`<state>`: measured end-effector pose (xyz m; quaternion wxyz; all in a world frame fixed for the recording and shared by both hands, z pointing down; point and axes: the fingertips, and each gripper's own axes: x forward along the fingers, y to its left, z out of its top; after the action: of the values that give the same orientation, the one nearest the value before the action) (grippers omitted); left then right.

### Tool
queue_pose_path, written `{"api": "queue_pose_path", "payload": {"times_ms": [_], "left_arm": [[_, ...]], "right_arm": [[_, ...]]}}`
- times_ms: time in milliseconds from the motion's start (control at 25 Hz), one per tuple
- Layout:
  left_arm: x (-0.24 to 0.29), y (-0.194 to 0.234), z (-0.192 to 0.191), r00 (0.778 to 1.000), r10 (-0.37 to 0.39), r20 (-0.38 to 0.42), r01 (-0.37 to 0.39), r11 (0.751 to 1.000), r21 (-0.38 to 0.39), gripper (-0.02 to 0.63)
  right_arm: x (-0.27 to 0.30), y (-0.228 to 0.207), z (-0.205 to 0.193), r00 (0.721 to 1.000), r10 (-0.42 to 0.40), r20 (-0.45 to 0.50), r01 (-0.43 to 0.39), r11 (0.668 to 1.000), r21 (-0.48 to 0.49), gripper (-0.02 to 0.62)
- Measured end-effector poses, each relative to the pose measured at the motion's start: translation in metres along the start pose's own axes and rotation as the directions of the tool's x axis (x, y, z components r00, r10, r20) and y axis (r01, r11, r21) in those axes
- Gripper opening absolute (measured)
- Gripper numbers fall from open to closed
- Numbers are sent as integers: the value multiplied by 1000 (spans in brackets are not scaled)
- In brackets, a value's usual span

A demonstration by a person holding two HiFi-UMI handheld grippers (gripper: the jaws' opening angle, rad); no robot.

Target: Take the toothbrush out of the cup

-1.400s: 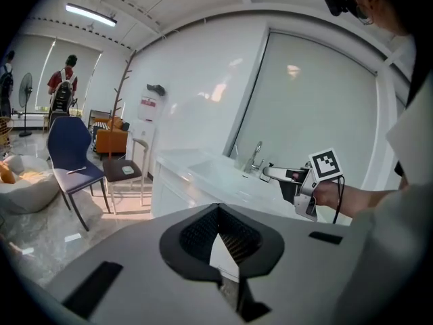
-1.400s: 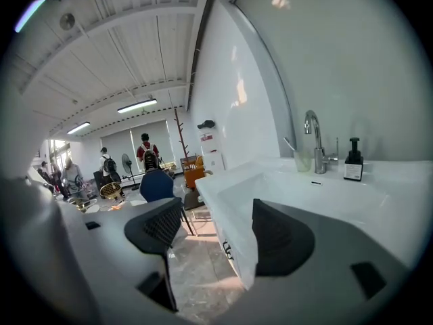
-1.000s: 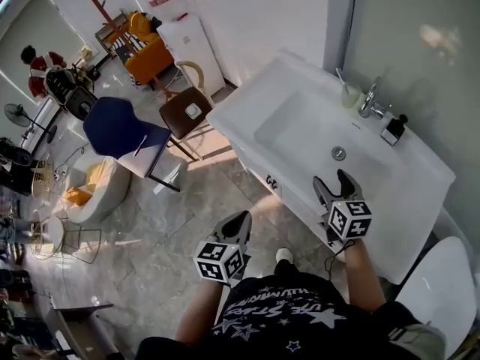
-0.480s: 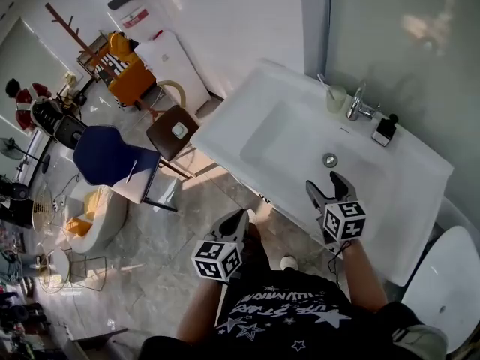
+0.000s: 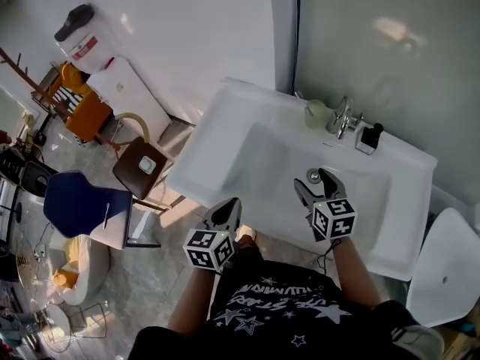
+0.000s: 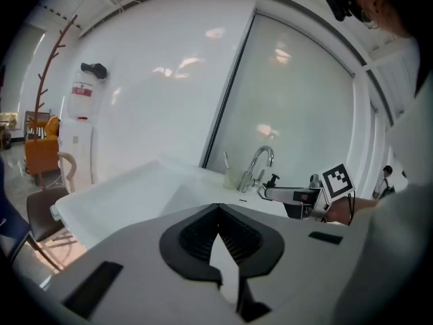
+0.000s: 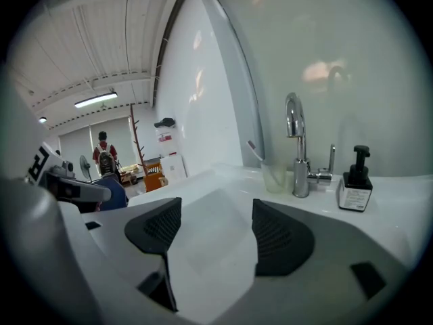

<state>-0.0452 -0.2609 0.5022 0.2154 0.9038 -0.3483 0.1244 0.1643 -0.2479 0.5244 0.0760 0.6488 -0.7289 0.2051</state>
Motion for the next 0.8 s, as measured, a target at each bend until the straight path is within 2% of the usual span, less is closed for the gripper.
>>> {"api": "queue_pose_path", "payload": {"times_ms": [240,480,800], "left_arm": [[53,48,45,995,-94,-39,95,995,33,15],[90,85,70,984,-161,-78,164,986,36,15],[139,113,96,965,-240,-106,247,967,58,15]], "right_arm": [[55,-13,25,993,-117,-7,118,993,32,314],[91,-25,48,976,-220,-3,219,974,60,314],[137,-50,87,935,-355,20,356,934,-16,314]]}}
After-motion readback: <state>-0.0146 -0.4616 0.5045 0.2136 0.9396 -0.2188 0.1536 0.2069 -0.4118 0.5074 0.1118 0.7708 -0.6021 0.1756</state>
